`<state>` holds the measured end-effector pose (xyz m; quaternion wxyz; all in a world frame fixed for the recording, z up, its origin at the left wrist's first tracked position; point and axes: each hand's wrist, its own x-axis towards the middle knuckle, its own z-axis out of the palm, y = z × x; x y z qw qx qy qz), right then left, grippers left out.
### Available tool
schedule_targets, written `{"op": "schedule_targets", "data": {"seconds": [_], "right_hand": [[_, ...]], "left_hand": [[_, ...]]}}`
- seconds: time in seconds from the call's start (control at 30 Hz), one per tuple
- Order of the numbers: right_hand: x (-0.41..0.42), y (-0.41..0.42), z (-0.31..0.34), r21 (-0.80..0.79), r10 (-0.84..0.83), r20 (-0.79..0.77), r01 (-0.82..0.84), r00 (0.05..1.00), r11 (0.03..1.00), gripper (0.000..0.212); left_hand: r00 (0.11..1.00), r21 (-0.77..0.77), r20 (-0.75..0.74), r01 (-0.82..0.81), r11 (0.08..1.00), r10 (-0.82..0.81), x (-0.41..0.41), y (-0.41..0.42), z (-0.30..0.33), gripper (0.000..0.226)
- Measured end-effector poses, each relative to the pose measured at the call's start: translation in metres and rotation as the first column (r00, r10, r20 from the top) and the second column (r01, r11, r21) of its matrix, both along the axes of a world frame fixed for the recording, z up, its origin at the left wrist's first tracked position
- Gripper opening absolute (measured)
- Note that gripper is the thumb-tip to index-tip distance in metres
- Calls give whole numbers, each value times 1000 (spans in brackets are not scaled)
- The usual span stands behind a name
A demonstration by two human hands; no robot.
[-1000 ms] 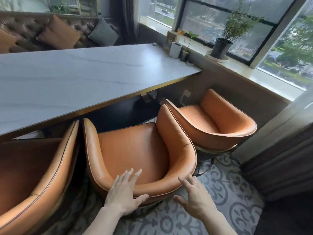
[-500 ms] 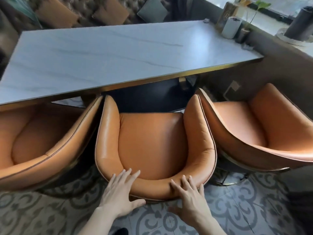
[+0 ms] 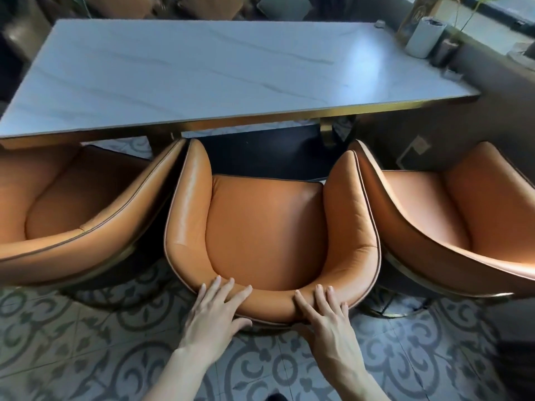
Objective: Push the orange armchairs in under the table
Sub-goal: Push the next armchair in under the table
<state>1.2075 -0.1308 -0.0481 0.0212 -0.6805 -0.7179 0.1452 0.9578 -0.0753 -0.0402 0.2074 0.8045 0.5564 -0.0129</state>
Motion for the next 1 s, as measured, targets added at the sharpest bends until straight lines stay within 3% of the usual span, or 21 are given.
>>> {"op": "schedule_targets", "data": {"seconds": [0.13,0.23,0.4,0.57,1.0], "right_hand": [[1,5,-8,36,9,24,-10,1000,999,90],[2,5,-13,107,4,53,-10,999,994,64],[8,13,-13,108,10,-6,-9,1000,994,80],[25,42,-4,58,3,-10,-2,1000,998,53],[74,111,-9,15,83,-28,-82,996,997,56]], "left_hand": [[997,-14,-59,48,999,-49,-2,3,-9,73],[998,41,-34,58,997,-57,-1,4,-18,65],[998,69,-58,37,997,-34,4,12,-16,56],[999,72,-31,-4,997,7,22,33,-14,68],[996,108,29,-87,990,84,66,80,-15,64]]}}
